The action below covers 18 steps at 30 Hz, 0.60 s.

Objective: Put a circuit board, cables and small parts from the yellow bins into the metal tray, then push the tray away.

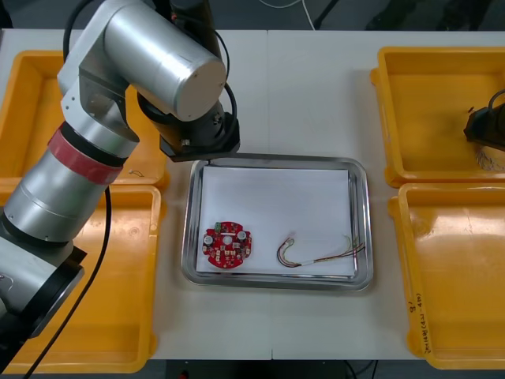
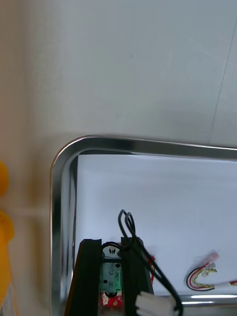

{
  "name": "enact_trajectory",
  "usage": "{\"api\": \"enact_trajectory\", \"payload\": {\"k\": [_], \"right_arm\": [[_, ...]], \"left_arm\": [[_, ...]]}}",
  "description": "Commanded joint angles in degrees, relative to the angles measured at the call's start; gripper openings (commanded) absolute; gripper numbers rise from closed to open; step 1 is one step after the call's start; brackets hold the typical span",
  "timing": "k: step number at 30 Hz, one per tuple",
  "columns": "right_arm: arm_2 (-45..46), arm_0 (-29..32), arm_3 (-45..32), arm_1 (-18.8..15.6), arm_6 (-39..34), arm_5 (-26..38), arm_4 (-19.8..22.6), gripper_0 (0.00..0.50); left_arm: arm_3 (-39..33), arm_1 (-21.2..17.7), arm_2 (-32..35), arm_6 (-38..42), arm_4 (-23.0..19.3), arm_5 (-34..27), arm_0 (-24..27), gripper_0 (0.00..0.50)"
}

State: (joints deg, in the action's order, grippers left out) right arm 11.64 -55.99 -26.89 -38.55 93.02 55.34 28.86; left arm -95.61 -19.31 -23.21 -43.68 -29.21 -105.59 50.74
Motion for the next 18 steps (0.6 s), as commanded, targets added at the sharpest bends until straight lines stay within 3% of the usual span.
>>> {"api": "enact_trajectory", "payload": {"k": [1, 11, 18], "right_arm": [[-1.1, 2.4, -0.4, 0.4, -0.7, -0.5, 0.8, 0.0], [-1.1, 2.4, -2.6, -0.1, 0.2, 0.7, 0.3, 0.0], [-1.1, 2.3, -12.1, -2.1, 0.2, 11.6, -1.5, 0.0]], "left_arm": [[3.4, 2.3, -4.8, -2.5, 1.9, 5.8, 0.1, 0.0], [11.0, 3.9, -8.2, -3.7, 1.9, 13.7, 0.1, 0.0], [12.0, 4.0, -9.7, -3.7, 1.3, 13.7, -1.2, 0.0]]}}
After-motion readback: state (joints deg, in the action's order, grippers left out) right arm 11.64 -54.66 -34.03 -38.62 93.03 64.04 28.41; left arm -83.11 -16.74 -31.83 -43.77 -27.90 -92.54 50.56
